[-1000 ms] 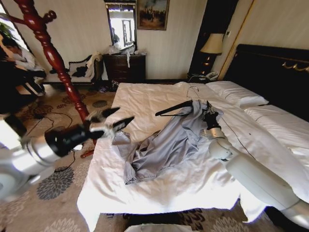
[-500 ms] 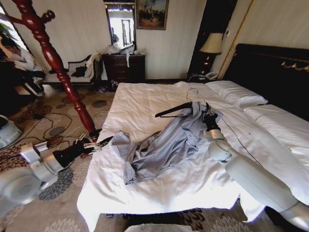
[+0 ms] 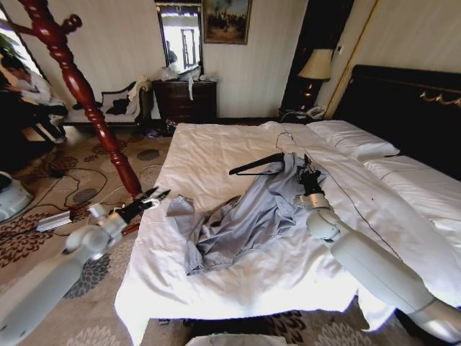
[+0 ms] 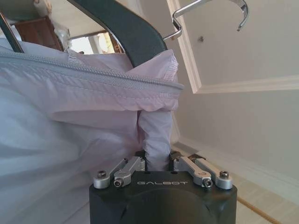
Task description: Pick up the clothes from the bed and hang them on the clothes hanger.
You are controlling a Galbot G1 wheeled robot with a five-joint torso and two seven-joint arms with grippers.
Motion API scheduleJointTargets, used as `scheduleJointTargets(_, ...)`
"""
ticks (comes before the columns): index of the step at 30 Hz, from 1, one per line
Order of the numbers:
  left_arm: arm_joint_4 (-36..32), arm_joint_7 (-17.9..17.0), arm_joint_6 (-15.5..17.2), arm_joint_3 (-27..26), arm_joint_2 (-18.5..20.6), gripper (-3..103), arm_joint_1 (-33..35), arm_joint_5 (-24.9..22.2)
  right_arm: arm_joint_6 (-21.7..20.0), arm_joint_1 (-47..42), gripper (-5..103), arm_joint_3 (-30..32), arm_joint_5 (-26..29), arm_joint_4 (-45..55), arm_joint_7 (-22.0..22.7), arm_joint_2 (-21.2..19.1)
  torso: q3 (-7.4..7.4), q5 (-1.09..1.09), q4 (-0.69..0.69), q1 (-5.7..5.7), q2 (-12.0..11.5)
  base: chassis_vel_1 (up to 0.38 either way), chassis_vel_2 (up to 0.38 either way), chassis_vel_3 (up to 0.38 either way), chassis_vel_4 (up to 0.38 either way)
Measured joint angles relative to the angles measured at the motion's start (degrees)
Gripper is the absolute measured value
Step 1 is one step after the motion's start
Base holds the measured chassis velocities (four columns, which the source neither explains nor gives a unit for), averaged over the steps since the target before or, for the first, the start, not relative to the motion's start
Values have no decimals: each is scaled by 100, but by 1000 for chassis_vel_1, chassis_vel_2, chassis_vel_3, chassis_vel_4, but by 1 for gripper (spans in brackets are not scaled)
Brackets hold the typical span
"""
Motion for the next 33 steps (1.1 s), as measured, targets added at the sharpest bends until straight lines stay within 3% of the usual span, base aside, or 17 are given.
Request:
scheduleJointTargets(2, 172, 83, 30, 298, -49, 100, -271, -3, 0, 3, 20, 0, 4, 29, 0, -8, 0, 0, -1, 0, 0, 0, 0, 0, 0)
scheduleJointTargets(3, 481, 237, 81, 745, -163, 100, -741, -7, -2, 18, 20, 0, 11, 57, 0, -28, 1, -8, 0, 0, 0, 0, 0, 0, 0)
scheduleJointTargets(6, 1260, 531, 162, 1727, -549, 100, -1755, 0, -5, 69, 20, 0, 36, 107, 1, -61, 0, 3, -3, 0, -1, 0, 0, 0, 0)
scheduleJointTargets(7, 1527, 586, 180, 2054, -703, 100, -2051, 0, -7, 83, 20, 0, 52, 118, 1, -75, 1, -8, -1, 0, -1, 0, 0, 0, 0)
scheduleJointTargets(8, 1527, 586, 180, 2054, -703, 100, -2051, 0, -7, 83, 20, 0, 52, 118, 1, -75, 1, -8, -1, 0, -1, 0, 0, 0, 0)
scheduleJointTargets(11, 2444, 833, 195, 2896, -1330, 100, -2955, 120, -9, 109, 20, -1, 85, 156, 7, -85, 0, 3, 1, 0, 0, 0, 0, 0, 0)
scheduleJointTargets(13, 2665, 896, 196, 3067, -1520, 100, -3129, 160, -8, 113, 20, -1, 90, 163, 11, -84, 1, -3, 0, 0, 0, 0, 0, 0, 0)
scheduleJointTargets(16, 3413, 1077, 239, 3544, -2251, 100, -3673, 181, 22, 119, 20, -12, 87, 204, 20, -82, 0, 1, -6, 1, -1, 0, 0, 0, 0)
scheduleJointTargets(19, 3849, 1195, 273, 3688, -2632, 100, -3875, 269, 74, 120, 20, -22, 81, 213, 24, -64, 0, -1, -4, 0, 0, 0, 0, 0, 0)
scheduleJointTargets(23, 4959, 1428, 184, 3622, -3320, 100, -4048, 889, 172, 113, 20, -13, 63, 288, 54, -50, 0, -3, 1, -1, -1, 0, 0, 0, 0)
scheduleJointTargets(24, 4959, 1428, 184, 3622, -3320, 100, -4048, 889, 172, 113, 20, -13, 63, 288, 54, -50, 0, -3, 1, -1, -1, 0, 0, 0, 0)
scheduleJointTargets(27, 5758, 1502, 116, 3521, -3822, 100, -4182, 1220, 191, 87, 20, 17, 65, 331, 56, -109, 0, -2, 1, -1, -1, 0, 0, 0, 0)
scheduleJointTargets(33, 6546, 1538, 162, 3234, -4641, 100, -4350, 1416, 214, 92, 20, 23, 64, 343, 56, -89, -1, -1, -4, -1, -1, 0, 0, 0, 0)
